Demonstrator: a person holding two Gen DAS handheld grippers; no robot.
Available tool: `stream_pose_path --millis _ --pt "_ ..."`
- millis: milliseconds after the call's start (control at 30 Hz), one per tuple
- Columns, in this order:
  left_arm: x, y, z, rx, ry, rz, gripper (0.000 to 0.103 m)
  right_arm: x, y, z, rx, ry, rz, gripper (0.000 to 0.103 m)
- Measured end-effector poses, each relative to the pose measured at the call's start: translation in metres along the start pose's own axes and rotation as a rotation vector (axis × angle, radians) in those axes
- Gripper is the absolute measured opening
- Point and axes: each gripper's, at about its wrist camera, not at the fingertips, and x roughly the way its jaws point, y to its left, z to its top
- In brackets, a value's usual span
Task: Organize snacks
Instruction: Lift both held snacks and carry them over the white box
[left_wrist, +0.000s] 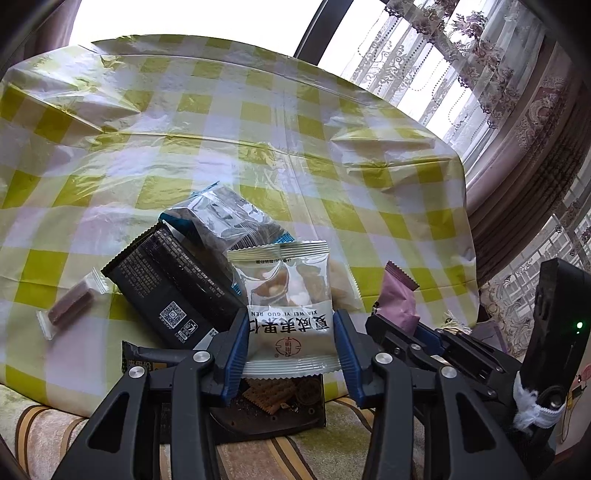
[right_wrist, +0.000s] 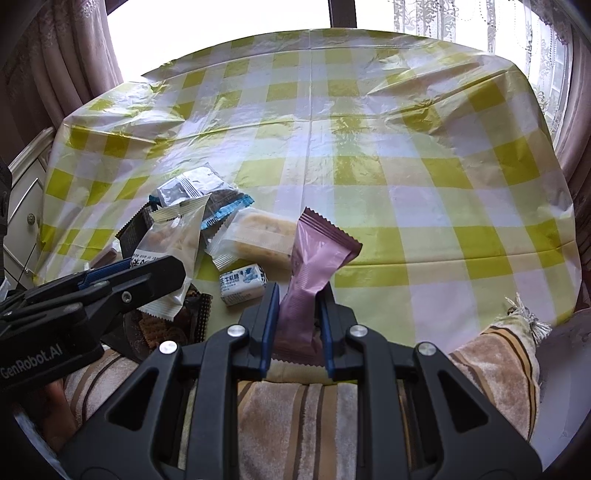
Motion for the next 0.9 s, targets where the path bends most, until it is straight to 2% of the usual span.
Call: stream_pose_path --millis 300,600,900 --pt "-0.015 -0.018 -0.006 0.028 -0.023 0.007 0.045 -0.022 -0.012 -0.003 0.042 -0.035 0.008 0.024" --pt "-0.022 -0.045 -0.010 0.060 -0.032 -0.034 0.045 -0.046 -0.034 -0.007 0.088 -0.065 0.003 0.024" --pt "-0.016 -0.089 -0.018 0.131 -0.014 -0.084 0.045 -0.073 -0.075 -0.016 0.160 -0.090 -0.030 0.024"
